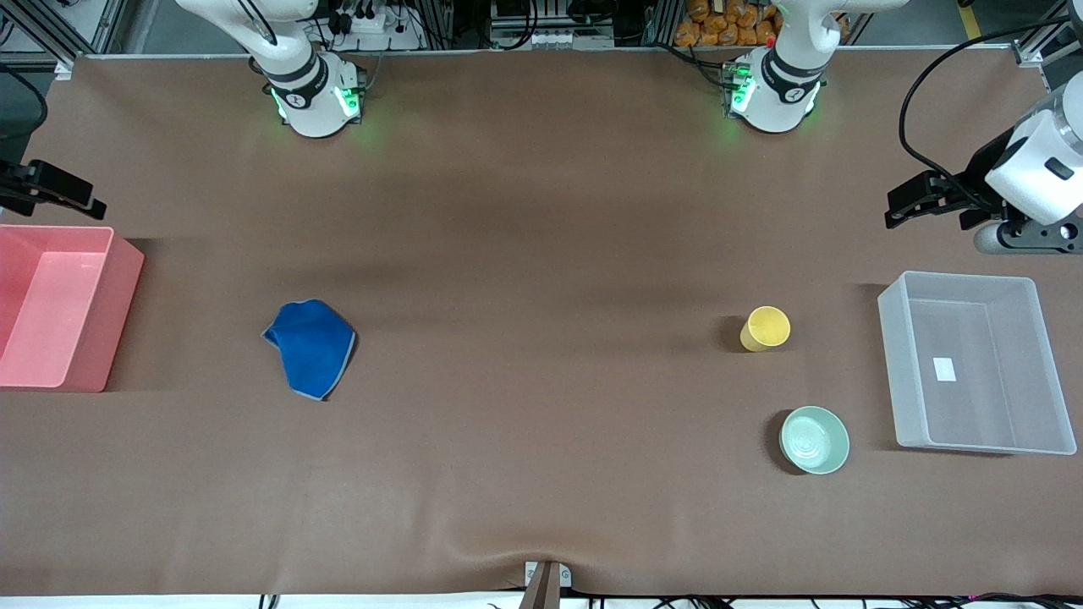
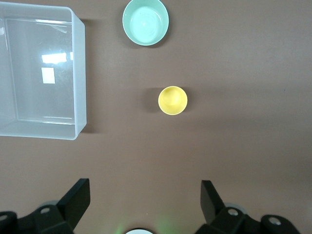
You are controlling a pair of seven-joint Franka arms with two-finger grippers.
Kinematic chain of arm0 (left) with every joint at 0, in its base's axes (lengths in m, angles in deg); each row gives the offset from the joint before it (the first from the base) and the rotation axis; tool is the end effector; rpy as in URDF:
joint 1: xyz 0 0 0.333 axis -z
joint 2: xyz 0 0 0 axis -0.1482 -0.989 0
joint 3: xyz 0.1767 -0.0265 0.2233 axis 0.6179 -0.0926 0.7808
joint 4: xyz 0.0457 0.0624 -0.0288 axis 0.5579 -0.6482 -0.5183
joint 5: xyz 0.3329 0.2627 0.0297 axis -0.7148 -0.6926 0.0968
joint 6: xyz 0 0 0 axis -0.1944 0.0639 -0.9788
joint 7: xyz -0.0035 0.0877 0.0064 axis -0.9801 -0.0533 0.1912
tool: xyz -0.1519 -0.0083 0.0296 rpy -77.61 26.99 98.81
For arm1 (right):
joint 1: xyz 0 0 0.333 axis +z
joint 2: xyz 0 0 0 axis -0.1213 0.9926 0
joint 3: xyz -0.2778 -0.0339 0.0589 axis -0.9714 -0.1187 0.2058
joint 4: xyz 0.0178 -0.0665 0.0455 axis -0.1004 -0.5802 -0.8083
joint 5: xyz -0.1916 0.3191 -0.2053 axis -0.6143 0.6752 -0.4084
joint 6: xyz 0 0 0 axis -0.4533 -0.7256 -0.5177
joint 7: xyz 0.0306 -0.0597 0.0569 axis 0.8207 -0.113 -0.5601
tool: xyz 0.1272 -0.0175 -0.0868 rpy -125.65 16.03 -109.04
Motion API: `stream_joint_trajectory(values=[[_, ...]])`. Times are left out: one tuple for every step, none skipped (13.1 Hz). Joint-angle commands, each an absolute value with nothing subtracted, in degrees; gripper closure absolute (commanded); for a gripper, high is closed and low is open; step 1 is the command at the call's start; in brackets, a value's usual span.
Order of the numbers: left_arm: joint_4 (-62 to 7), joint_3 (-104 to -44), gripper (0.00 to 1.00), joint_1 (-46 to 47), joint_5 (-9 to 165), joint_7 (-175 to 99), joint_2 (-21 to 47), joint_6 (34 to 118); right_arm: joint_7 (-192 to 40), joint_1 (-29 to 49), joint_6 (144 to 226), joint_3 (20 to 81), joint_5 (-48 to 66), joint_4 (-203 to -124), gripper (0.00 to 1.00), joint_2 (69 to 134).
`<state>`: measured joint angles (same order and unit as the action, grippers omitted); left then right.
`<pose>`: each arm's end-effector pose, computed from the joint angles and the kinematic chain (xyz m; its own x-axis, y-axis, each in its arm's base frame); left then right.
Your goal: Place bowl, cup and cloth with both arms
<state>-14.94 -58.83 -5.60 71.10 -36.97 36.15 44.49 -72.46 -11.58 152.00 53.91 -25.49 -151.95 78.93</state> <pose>0.5840 -0.0637 0.5372 0.9966 -0.0119 -0.0816 -0.0095 -0.9995 0.0306 0.5701 -0.0572 0.5491 0.9921 -0.0768 -0.0996 -0.0813 -0.9958 -0.0419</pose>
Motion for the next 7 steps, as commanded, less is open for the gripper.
stream_joint_trajectory(values=[[-16.3, -58.9, 0.0, -5.4, 69.8, -38.0, 35.1, 48.1, -72.1, -9.6, 151.4, 53.8, -25.2, -151.5, 0.0, 80.4], [-16.2, -58.8, 0.0, -5.5, 69.4, -38.2, 33.7, 50.1, -72.1, -9.2, 151.4, 53.8, -25.2, -151.5, 0.0, 81.3], [-15.9, -58.6, 0.0, -5.9, 68.8, -38.2, 31.7, 53.0, -72.1, -8.6, 151.4, 53.8, -25.2, -151.5, 0.0, 81.9], [-15.7, -58.2, 0.0, -6.0, 68.8, -38.2, 29.5, 56.5, -72.0, -7.6, 151.4, 53.8, -25.2, -151.5, 0.0, 82.4], [-15.6, -57.8, 0.0, -6.1, 68.8, -38.1, 27.1, 60.0, -71.9, -6.9, 151.4, 53.8, -25.2, -151.6, 0.0, 82.5], [-15.5, -57.6, 0.0, -6.1, 68.8, -38.1, 25.0, 62.6, -71.6, -6.2, 151.4, 53.8, -25.2, -151.6, 0.0, 83.0], [-15.5, -57.5, 0.0, -6.2, 68.9, -38.1, 23.2, 65.4, -71.5, -5.7, 151.4, 53.8, -25.2, -151.7, 0.0, 83.3]])
